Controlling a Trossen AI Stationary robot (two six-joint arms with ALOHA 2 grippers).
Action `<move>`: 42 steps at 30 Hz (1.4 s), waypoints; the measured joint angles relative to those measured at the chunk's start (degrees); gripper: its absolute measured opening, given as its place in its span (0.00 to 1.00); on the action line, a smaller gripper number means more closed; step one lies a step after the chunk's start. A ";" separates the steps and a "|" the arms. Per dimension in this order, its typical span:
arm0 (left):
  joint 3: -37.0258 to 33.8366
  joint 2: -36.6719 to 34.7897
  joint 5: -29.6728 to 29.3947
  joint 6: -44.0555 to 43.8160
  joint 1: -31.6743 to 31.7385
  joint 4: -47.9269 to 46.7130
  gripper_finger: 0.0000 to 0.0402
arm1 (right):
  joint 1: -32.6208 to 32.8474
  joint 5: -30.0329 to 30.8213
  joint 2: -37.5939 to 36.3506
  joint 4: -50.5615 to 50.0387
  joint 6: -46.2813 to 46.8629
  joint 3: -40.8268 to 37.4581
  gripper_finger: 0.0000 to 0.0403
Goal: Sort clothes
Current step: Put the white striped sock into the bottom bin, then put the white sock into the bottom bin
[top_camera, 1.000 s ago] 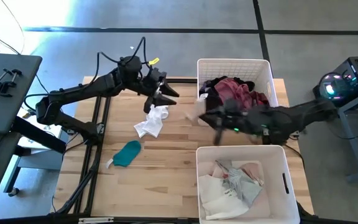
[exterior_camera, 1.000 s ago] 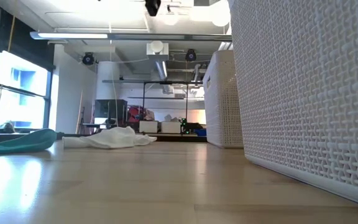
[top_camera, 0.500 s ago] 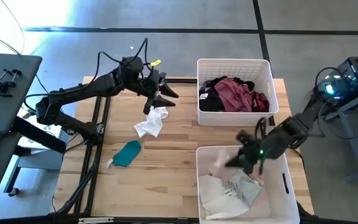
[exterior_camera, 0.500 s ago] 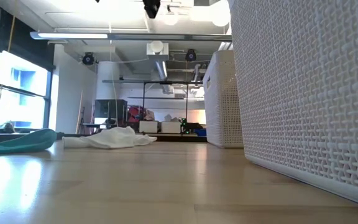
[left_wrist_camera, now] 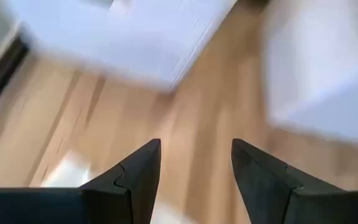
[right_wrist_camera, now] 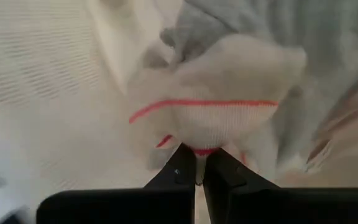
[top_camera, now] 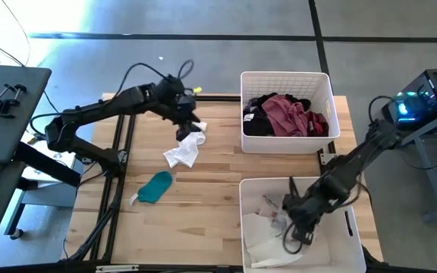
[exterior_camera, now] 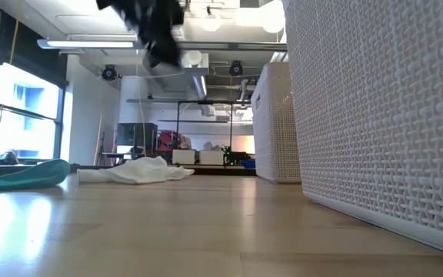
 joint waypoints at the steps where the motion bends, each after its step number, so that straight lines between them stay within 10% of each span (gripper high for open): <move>1: -0.89 0.41 -1.99 0.20 0.00 -1.98 0.46 | 0.00 0.41 1.48 -0.03 -1.98 0.00 0.00; 13: -22.06 1.08 -5.77 -16.31 -0.02 6.25 0.46 | -3.41 -2.87 15.96 -2.03 -16.22 -0.04 0.08; 25: -26.11 2.09 -25.90 -14.54 -0.88 8.42 0.46 | -4.96 -7.61 -2.51 1.66 18.35 -0.02 0.40; 35: -31.19 9.52 -18.20 -12.74 -1.29 10.91 0.24 | -2.79 53.68 -8.96 14.82 16.00 0.00 0.39; 42: -30.03 7.71 -16.68 -12.17 -3.30 7.29 0.03 | -5.44 69.84 -6.49 29.65 -3.12 0.00 0.39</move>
